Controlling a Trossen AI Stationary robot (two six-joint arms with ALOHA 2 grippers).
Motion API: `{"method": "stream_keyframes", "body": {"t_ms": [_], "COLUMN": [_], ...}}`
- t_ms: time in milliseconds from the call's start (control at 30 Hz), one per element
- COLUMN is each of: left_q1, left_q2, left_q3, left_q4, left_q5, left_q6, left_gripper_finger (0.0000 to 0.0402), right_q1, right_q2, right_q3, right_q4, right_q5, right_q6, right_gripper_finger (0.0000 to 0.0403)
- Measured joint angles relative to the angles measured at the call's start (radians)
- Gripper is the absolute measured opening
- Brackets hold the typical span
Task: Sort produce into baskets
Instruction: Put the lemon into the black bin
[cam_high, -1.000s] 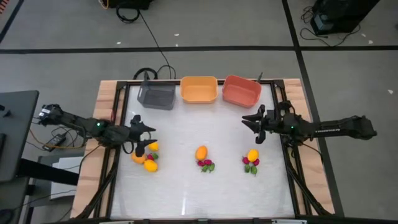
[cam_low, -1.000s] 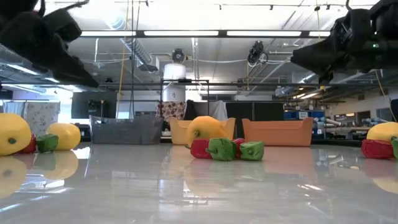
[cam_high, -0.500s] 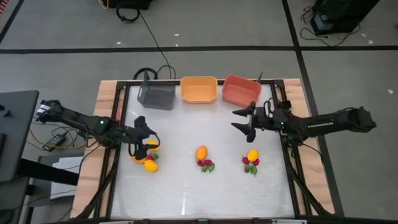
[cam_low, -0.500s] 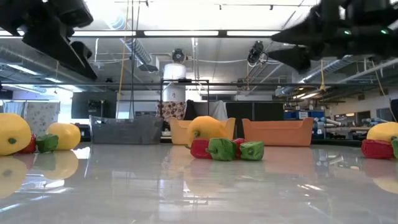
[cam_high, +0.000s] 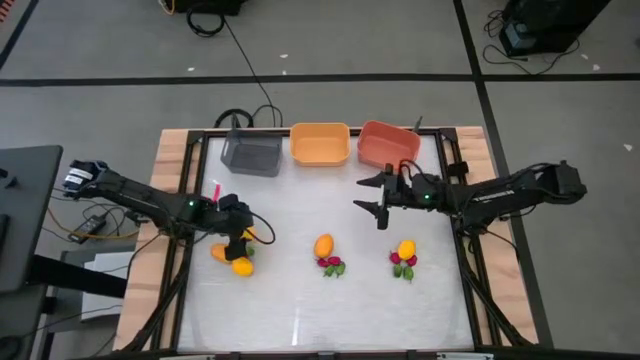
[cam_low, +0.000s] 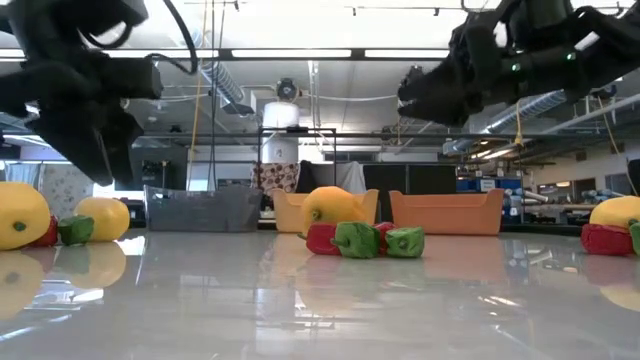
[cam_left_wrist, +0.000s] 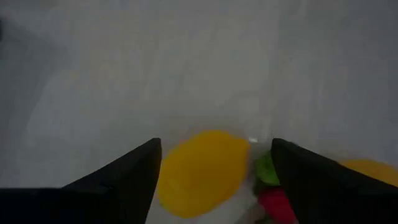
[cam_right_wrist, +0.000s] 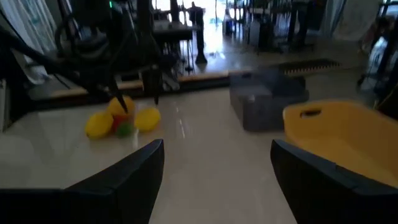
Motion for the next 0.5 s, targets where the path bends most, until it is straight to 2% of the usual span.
{"method": "stream_keyframes", "body": {"t_ms": [267, 500], "left_q1": [0.043, 0.056], "left_q2": [0.092, 0.187], "left_q3": [0.001, 0.002], "left_q4": [0.01, 0.015], "left_q5": [0.061, 0.072], "left_q6": [0.041, 0.04], "left_gripper_finger": [0.0394, 0.0394], "right_q1": [0.0, 0.005], "right_q2": [0.068, 0.068], "right_q3": [0.0, 0.0], "right_q4": [0.013, 0.022], "right_q5": [0.0, 0.0], "right_q6": [0.024, 0.023], "right_gripper_finger": [0.0305, 0.0304]}}
